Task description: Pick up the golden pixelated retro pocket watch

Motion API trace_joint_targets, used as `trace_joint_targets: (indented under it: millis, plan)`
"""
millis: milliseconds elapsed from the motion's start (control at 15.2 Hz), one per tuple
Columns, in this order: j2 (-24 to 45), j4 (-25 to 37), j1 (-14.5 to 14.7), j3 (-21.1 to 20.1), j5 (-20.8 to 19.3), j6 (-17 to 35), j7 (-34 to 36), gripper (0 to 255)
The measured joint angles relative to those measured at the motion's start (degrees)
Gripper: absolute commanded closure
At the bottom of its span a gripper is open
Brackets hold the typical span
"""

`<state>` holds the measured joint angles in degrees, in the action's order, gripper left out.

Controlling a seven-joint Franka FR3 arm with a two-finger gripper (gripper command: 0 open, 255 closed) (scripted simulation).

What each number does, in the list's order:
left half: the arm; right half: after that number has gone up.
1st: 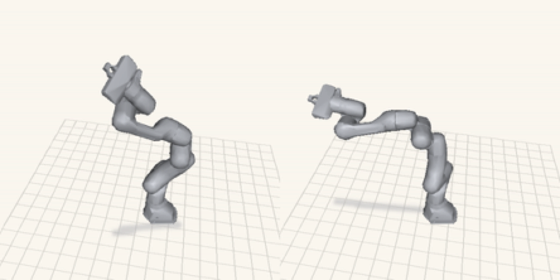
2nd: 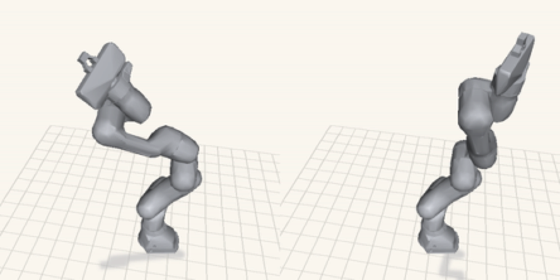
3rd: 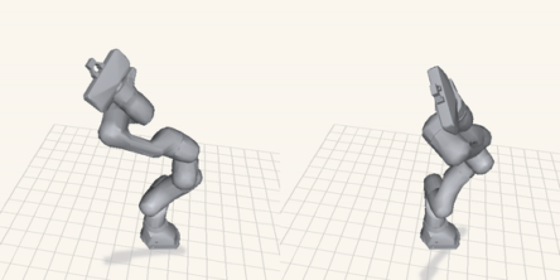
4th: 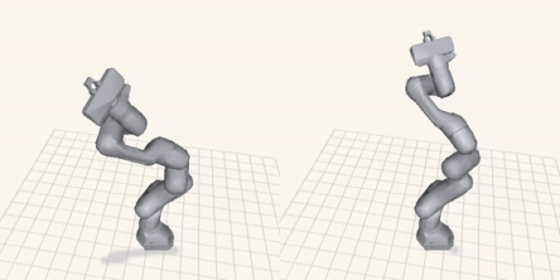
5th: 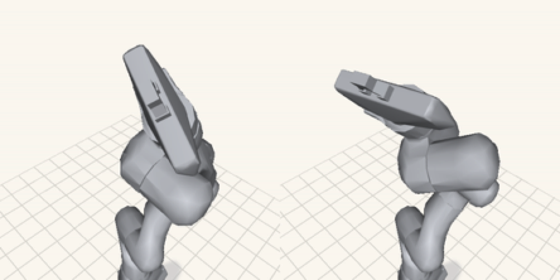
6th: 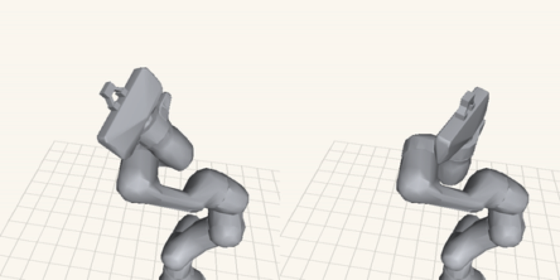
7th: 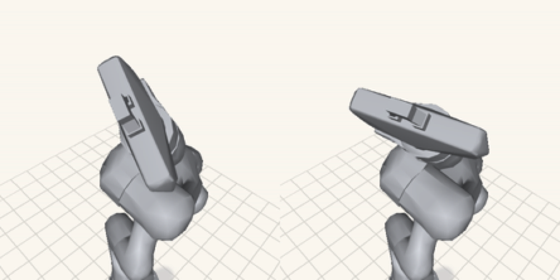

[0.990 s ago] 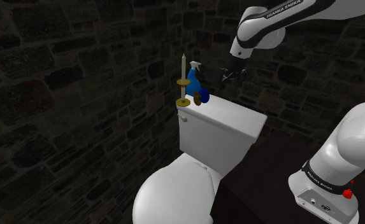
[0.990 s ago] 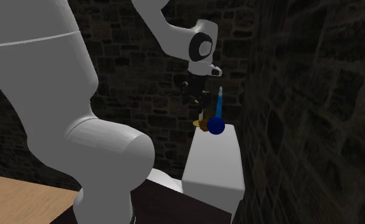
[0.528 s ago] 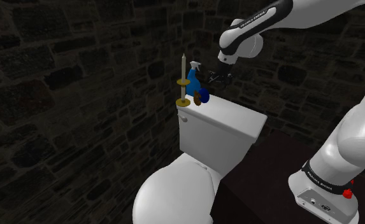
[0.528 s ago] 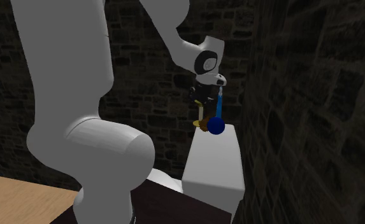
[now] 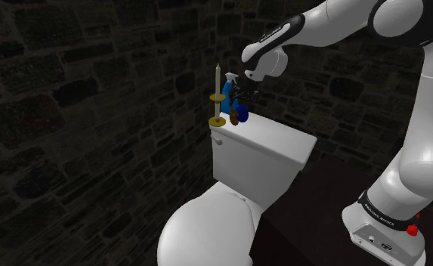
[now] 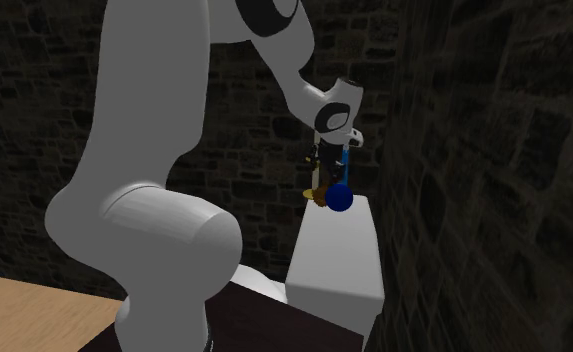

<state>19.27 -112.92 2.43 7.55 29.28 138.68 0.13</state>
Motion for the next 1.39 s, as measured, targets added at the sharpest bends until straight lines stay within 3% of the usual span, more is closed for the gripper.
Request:
trace_joint_targets:
  millis: [132, 594, 660, 1386]
  plan:
    - [3.55, 3.37, -0.68, -0.54, 1.7, 0.73, -0.63, 0]
    - [7.27, 3.87, -1.39, -1.72, 4.19, 3.97, -2.98, 0]
    - [7.6, 3.93, -1.43, -1.8, 4.33, 4.18, -3.13, 255]
    - [7.59, 3.7, -1.47, -1.78, 4.36, 4.22, -3.19, 255]
